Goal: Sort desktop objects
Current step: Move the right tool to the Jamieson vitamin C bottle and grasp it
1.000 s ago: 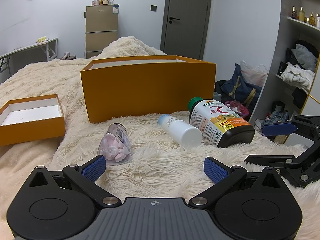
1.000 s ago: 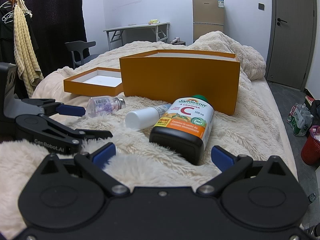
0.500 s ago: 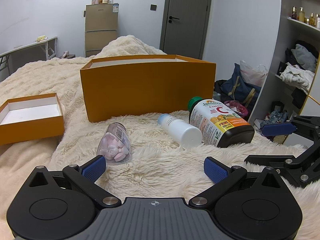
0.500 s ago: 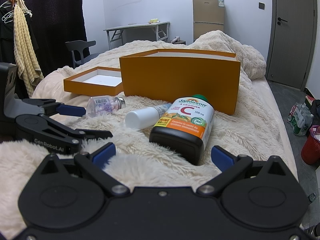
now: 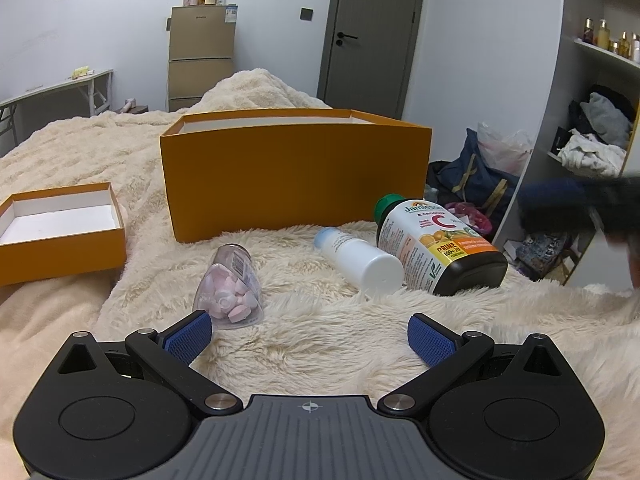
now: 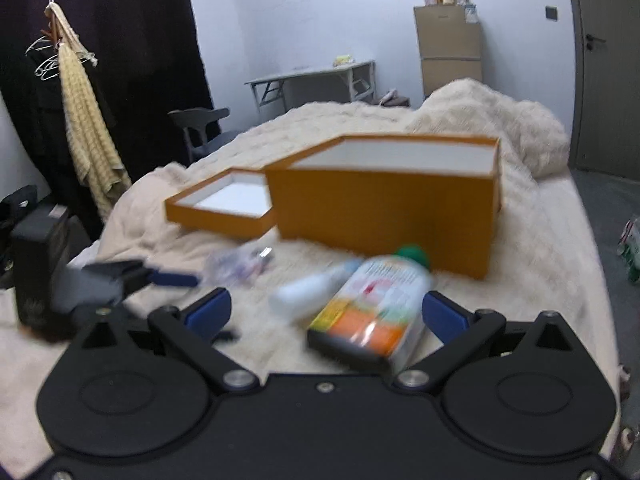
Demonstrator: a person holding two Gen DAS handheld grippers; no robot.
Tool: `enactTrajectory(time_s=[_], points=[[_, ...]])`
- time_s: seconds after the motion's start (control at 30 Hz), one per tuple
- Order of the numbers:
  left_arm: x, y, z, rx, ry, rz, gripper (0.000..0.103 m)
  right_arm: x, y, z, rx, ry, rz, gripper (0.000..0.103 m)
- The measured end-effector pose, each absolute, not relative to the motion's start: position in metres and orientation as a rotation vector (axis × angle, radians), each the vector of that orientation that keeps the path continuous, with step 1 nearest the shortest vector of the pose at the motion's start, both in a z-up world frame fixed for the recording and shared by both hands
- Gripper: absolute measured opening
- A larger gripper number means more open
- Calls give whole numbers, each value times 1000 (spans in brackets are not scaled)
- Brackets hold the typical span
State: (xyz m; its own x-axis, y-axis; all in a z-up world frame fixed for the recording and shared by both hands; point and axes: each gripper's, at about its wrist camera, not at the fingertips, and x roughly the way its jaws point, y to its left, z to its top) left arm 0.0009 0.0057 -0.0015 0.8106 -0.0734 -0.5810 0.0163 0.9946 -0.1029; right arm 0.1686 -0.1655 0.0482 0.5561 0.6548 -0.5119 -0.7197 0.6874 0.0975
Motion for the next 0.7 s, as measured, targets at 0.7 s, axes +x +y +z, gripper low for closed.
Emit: enactTrajectory(time_s=[0.7], points=[[2,1,1,-84,636,-47,103,283,-172,-64,408,941,1060,103]])
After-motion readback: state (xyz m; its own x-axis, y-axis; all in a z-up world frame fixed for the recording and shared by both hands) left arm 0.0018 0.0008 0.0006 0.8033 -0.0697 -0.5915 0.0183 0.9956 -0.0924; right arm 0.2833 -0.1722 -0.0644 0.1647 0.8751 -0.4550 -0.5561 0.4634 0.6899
